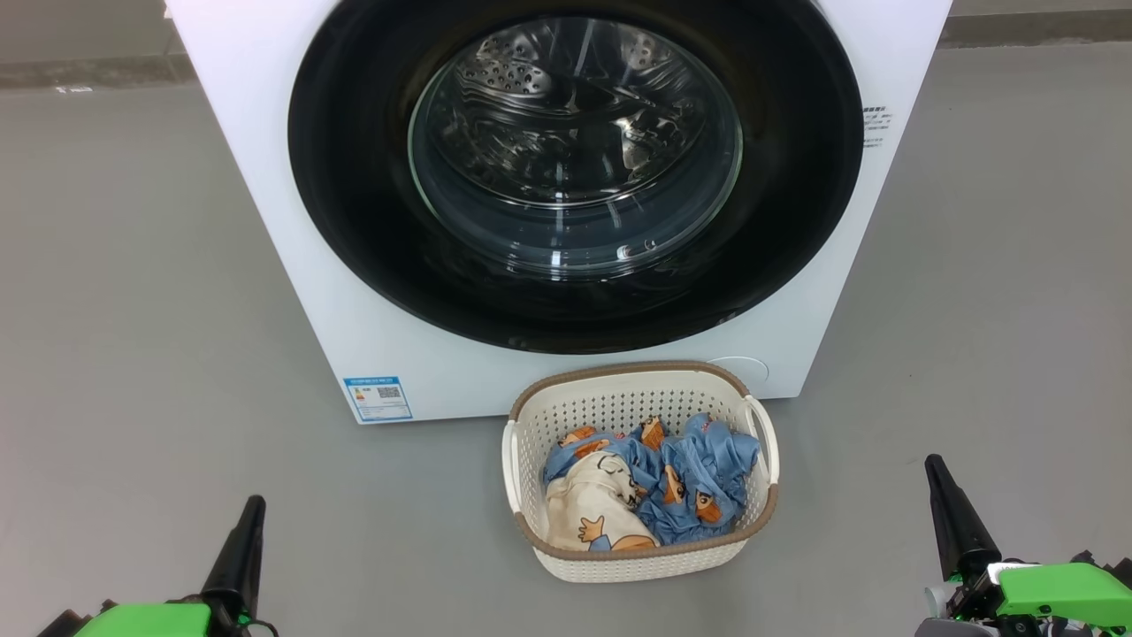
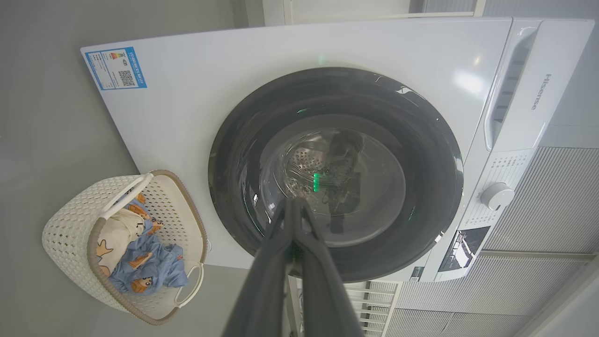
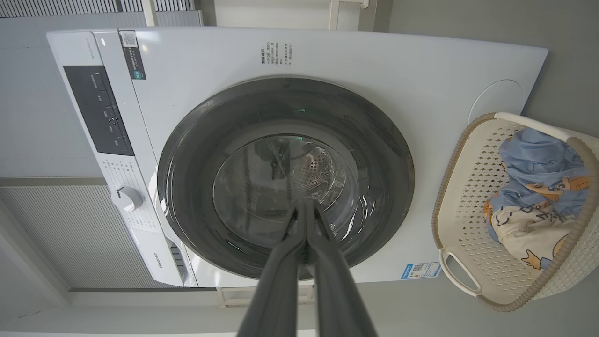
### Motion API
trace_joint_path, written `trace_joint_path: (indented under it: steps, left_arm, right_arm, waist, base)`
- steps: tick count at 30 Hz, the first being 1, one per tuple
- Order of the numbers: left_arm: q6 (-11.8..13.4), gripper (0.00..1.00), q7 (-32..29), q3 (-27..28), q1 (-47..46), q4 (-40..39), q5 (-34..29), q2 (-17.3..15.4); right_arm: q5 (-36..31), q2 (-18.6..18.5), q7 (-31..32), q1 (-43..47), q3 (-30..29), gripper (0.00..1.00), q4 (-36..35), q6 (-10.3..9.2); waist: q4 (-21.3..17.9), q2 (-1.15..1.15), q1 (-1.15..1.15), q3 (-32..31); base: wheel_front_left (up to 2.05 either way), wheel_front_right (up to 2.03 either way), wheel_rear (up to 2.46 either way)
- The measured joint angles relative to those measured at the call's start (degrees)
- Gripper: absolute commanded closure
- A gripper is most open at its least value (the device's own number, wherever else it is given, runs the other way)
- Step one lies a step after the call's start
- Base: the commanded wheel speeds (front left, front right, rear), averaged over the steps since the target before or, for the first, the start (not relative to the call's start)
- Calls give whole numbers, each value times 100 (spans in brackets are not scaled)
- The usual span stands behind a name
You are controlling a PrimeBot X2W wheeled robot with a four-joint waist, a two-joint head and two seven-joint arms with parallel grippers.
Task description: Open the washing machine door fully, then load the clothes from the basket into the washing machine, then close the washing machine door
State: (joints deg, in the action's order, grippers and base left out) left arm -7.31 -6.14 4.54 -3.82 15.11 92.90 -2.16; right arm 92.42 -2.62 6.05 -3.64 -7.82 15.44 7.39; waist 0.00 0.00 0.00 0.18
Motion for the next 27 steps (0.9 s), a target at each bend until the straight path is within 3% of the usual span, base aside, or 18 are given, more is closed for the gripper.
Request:
trace_joint_path:
  steps: [10,11,27]
  left_arm:
    - [0,100,0,0,0,0,0,0]
    - [0,0,0,0,0,0,0,0]
    - [7,0,169,-166,269,157,-207,101]
  right_arm:
    - [0,0,0,0,0,100,0,0]
    - [0,0,0,0,0,0,0,1]
    - [-230,57,-174,221,87,0,261,0]
  waist:
    - [0,0,0,0]
    - [0,0,0,0]
    - [22,0,1,2]
  base:
    - [0,0,0]
    - [0,0,0]
    - [0,0,0]
